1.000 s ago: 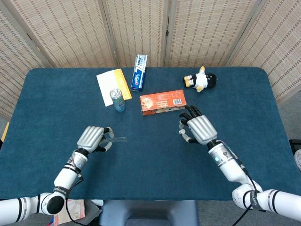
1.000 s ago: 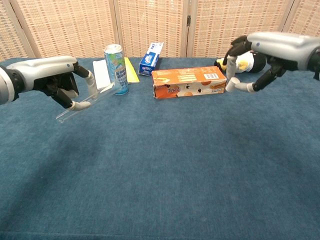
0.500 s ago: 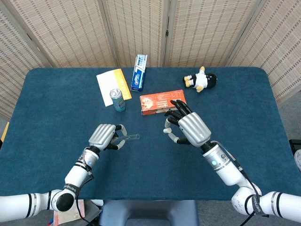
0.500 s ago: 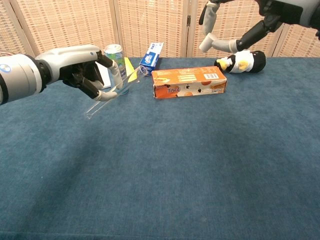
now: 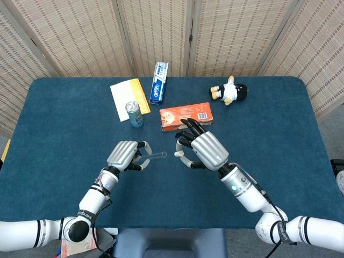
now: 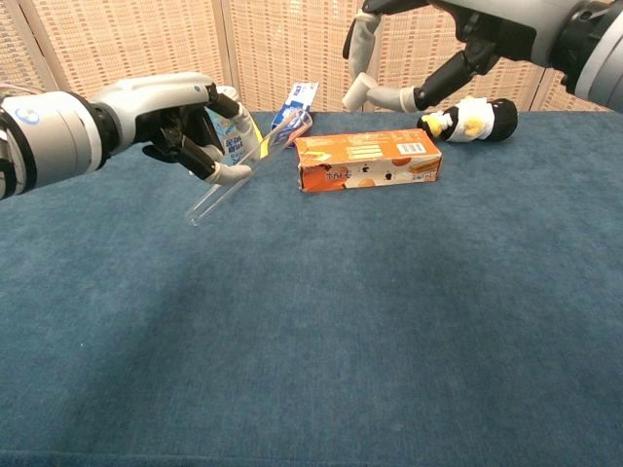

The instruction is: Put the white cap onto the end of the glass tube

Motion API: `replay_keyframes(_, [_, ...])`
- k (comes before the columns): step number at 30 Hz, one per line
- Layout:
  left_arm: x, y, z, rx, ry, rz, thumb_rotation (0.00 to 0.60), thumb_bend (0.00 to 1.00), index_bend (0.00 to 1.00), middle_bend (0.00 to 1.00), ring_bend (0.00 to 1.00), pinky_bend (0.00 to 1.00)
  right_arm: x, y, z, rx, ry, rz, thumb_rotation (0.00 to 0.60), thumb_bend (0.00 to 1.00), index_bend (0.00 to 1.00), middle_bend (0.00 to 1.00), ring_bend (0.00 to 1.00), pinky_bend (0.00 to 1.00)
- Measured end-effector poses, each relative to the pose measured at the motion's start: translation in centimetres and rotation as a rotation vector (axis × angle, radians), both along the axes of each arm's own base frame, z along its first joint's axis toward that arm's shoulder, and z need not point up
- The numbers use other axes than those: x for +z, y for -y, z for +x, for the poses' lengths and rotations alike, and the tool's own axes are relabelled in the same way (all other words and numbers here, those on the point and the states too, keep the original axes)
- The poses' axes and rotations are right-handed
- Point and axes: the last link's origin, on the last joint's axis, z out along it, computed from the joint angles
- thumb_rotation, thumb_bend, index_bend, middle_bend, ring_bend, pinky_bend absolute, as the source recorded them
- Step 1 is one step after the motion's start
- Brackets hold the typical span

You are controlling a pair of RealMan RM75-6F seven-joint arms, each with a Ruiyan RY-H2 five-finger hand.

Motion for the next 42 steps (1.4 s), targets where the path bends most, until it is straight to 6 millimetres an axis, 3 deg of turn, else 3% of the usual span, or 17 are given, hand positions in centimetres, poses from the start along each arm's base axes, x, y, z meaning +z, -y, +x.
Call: replay_keyframes(42, [-0.6,0.9,1.4,-0.012,0.010,-0.025,0.600,0.36,0.70,1.00,1.00,1.00,-1.5,0.0,1.5,0.032,-0.001,0.026,0.600,0.52,0.67,0.30,0.00,0.00])
